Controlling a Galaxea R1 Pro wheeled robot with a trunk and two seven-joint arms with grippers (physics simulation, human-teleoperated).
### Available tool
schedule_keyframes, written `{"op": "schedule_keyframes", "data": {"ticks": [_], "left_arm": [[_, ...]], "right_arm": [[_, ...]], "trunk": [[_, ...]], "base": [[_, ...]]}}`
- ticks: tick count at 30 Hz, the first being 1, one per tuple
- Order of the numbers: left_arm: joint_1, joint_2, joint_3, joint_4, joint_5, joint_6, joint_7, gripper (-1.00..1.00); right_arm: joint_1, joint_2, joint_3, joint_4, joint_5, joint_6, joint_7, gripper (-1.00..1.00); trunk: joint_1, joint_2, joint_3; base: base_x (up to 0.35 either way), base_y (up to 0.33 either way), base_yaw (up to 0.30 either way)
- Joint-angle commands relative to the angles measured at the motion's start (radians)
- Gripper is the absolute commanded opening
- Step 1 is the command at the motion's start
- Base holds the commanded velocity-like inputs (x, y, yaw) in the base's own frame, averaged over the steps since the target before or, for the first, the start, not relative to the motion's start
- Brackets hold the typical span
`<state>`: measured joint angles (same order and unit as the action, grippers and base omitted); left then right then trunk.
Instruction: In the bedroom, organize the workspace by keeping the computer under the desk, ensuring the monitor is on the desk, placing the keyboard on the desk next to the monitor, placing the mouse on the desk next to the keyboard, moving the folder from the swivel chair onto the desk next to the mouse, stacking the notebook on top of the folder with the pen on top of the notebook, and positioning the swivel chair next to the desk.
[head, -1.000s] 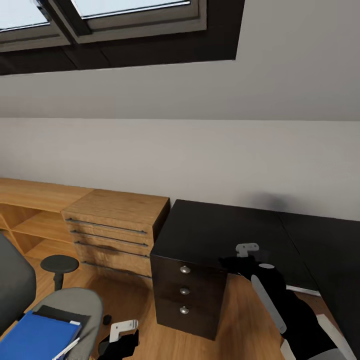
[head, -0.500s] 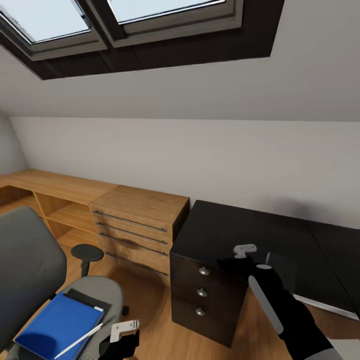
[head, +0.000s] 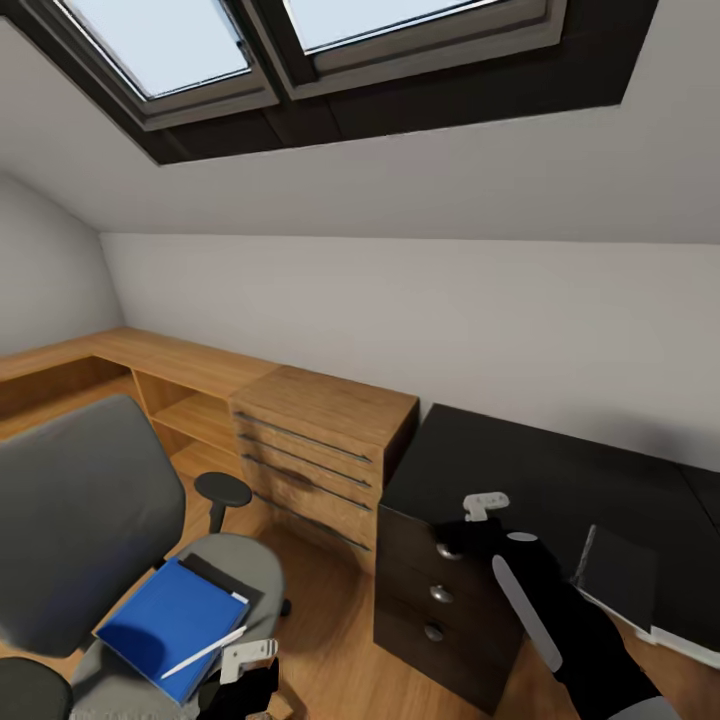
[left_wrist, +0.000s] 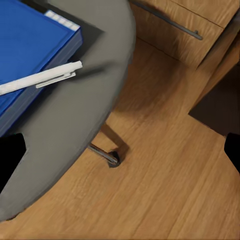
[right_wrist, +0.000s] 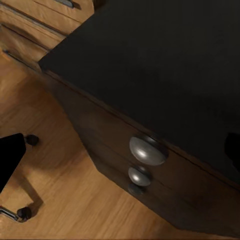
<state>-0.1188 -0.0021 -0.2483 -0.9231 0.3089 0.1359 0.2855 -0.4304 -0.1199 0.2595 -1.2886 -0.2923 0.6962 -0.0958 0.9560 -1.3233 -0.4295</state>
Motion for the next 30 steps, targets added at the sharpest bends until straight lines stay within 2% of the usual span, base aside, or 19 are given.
{"op": "schedule_keyframes", "data": {"ticks": [1, 3, 6, 9, 12, 13, 16, 20, 21, 30], "left_arm": [[-0.001, 0.001, -0.003, -0.001, 0.007, -0.002, 0.008, 1.0], [-0.001, 0.001, -0.003, 0.001, 0.007, -0.068, 0.007, 1.0], [-0.001, 0.001, -0.003, 0.003, 0.007, -0.087, 0.006, 1.0], [-0.001, 0.001, -0.003, 0.004, 0.007, -0.093, 0.006, 1.0], [-0.001, 0.001, -0.003, 0.005, 0.007, -0.095, 0.006, 1.0], [-0.001, 0.001, -0.003, 0.005, 0.007, -0.095, 0.006, 1.0], [-0.001, 0.0, -0.003, 0.006, 0.007, -0.094, 0.005, 1.0], [-0.001, 0.001, -0.003, 0.006, 0.007, -0.094, 0.005, 1.0], [-0.001, 0.001, -0.003, 0.006, 0.007, -0.096, 0.004, 1.0], [-0.001, 0.001, -0.003, 0.005, 0.007, -0.096, 0.004, 1.0]], "right_arm": [[-0.001, -0.001, 0.003, -0.002, -0.01, 0.003, -0.01, 1.0], [-0.001, 0.0, 0.005, -0.001, -0.01, 0.003, -0.01, 1.0], [-0.001, 0.0, 0.006, 0.0, -0.01, 0.003, -0.01, 1.0], [-0.001, 0.001, 0.009, 0.001, -0.01, 0.003, -0.011, 1.0], [-0.001, 0.02, 0.022, 0.013, -0.01, 0.003, -0.055, 1.0], [-0.001, 0.033, 0.026, 0.017, -0.012, 0.002, -0.096, 1.0], [-0.001, 0.035, 0.025, 0.018, -0.013, -0.002, -0.111, 1.0], [-0.001, 0.036, 0.024, 0.018, -0.013, -0.003, -0.111, 1.0], [-0.001, 0.033, 0.022, 0.022, -0.014, -0.059, -0.108, 1.0], [-0.001, 0.035, 0.023, 0.023, -0.019, -0.07, -0.11, 1.0]], "trunk": [[0.0, -0.001, -0.001], [0.0, -0.001, -0.002], [0.0, -0.001, -0.003], [0.0, -0.001, -0.004], [0.0, -0.001, -0.006], [0.0, -0.001, -0.006], [0.0, -0.001, -0.007], [0.0, -0.001, -0.007], [0.0, -0.001, -0.007], [0.0, -0.001, -0.007]], "base": [[0.0, 0.0, 0.277], [0.0, 0.0, 0.277], [0.0, 0.0, 0.277], [0.0, 0.0, 0.276], [0.0, 0.0, 0.269], [0.0, 0.0, 0.095], [0.0, 0.0, 0.038], [0.0, 0.0, 0.002], [0.0, 0.0, 0.0], [0.0, 0.0, 0.0]]}}
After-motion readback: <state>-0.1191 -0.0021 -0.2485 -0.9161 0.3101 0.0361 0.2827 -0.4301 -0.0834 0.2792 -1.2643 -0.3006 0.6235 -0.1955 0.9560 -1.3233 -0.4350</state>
